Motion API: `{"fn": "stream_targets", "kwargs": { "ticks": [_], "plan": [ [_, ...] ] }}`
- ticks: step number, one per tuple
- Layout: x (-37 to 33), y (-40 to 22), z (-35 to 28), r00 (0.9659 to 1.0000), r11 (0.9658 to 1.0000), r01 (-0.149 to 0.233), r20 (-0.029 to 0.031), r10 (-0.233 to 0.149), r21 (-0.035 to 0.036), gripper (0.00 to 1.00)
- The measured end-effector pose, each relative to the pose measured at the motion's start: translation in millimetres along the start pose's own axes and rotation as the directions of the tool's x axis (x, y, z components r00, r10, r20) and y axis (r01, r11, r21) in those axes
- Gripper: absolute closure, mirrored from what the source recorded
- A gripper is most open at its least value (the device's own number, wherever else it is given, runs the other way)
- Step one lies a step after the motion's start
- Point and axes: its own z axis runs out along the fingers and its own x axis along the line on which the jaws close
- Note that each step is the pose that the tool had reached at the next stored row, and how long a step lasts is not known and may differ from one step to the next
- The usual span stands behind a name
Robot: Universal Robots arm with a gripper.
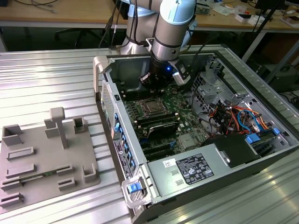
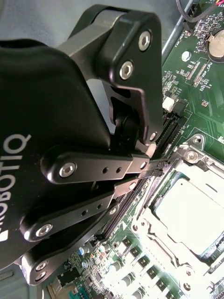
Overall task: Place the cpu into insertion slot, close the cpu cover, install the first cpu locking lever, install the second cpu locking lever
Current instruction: 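Install the first cpu locking lever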
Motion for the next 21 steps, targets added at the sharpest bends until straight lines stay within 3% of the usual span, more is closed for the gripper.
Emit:
{"fn": "stream_targets", "kwargs": {
  "ticks": [6,21],
  "plan": [
    [0.1,-1.1,1.2,1.0,1.0,0.0,-0.0002,0.0,0.0019,0.89],
    [0.4,-3.8,7.5,1.0,0.9999,0.001,-0.0011,-0.001,0.0151,0.89]
  ]
}}
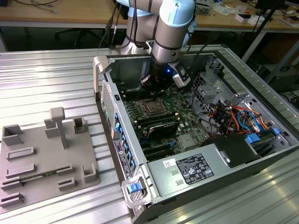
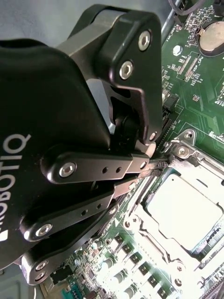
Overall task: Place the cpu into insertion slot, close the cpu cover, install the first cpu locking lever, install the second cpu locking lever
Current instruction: 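Install the first cpu locking lever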
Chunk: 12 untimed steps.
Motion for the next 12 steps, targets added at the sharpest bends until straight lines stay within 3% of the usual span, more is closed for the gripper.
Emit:
{"fn": "stream_targets", "kwargs": {
  "ticks": [5,12],
  "plan": [
    [0.2,0.5,2.6,1.0,1.0,0.0,-0.0001,0.0,0.0012,0.89],
    [-0.4,2.3,-5.3,1.0,1.0,0.002,0.0002,-0.002,0.0002,0.89]
  ]
}}
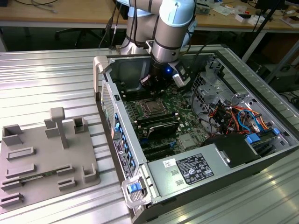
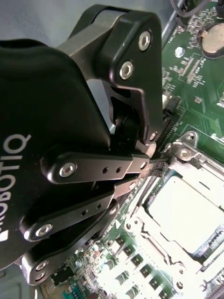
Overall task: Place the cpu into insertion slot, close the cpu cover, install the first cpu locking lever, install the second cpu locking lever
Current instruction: 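Install the first cpu locking lever, then install the second cpu locking lever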
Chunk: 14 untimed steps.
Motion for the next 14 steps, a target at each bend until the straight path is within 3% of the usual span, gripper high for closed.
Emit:
{"fn": "stream_targets", "kwargs": {
  "ticks": [2,14],
  "plan": [
    [-0.2,0.2,-4.2,1.0,1.0,0.001,-0.0001,-0.001,0.0002,0.89],
    [-0.2,-0.3,-4.8,1.0,1.0,0.001,-0.0001,-0.001,0.0002,0.89]
  ]
}}
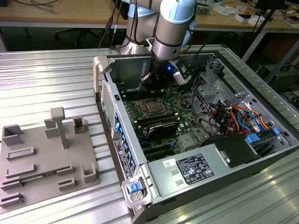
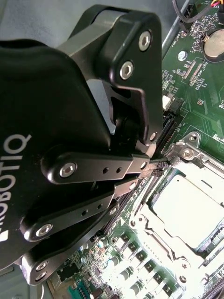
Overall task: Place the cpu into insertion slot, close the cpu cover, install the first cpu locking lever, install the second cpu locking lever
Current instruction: 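Install the second cpu locking lever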
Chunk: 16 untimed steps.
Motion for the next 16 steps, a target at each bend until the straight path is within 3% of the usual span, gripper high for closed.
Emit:
{"fn": "stream_targets", "kwargs": {
  "ticks": [5,9,16],
  "plan": [
    [0.1,-1.9,-0.1,1.0,1.0,0.0,-0.0001,0.0,0.0001,0.89],
    [0.2,-8.7,-0.2,1.0,1.0,0.0,0.0,0.0,0.0,0.89],
    [-8.6,-10.1,0.3,1.0,1.0,0.0,0.0,0.0,0.0,0.89]
  ]
}}
